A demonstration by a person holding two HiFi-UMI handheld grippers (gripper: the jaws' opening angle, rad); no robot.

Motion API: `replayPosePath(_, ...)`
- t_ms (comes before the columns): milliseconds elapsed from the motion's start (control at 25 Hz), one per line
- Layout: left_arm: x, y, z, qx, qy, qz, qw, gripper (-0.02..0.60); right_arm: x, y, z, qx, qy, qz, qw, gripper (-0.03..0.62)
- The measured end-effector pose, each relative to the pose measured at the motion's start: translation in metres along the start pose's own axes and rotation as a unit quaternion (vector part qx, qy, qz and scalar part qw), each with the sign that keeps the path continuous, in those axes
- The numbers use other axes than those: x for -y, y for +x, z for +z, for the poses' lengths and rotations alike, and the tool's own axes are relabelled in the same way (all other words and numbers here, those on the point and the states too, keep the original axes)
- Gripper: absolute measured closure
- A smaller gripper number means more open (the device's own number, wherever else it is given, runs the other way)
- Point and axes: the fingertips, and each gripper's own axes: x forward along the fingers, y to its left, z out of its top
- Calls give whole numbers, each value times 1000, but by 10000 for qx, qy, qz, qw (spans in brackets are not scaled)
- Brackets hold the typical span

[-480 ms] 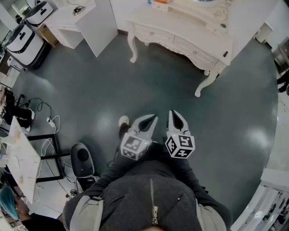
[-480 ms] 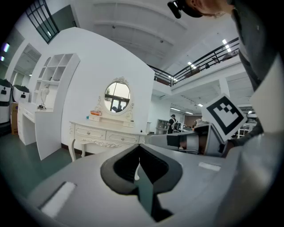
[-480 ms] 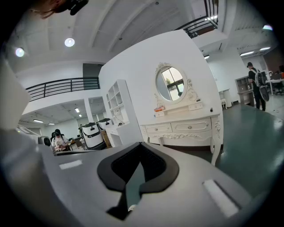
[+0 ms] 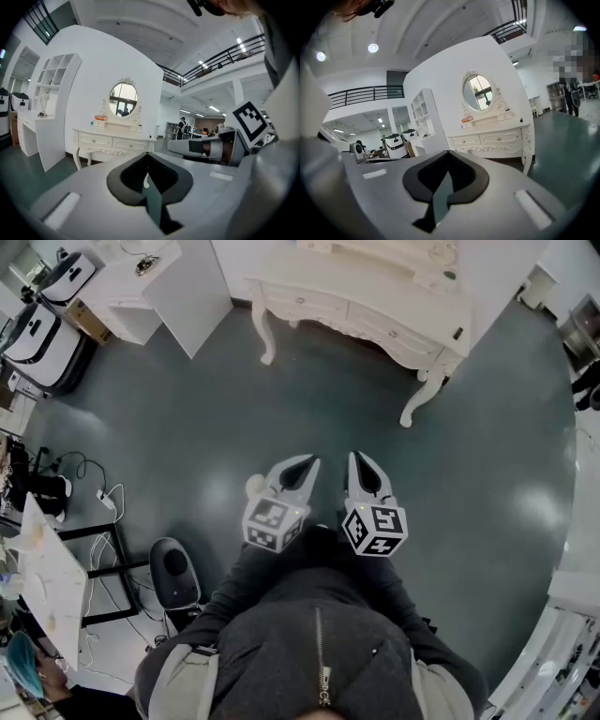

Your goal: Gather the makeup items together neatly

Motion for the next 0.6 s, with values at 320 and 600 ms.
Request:
replayPosePath(320, -17, 27, 49, 362, -5, 119, 9993, 571, 1, 28, 59, 476, 11, -93, 9988, 591)
replayPosePath(600, -22, 55, 68, 512, -143, 55, 9986, 571, 8, 44, 87, 703, -246, -197, 9970, 590)
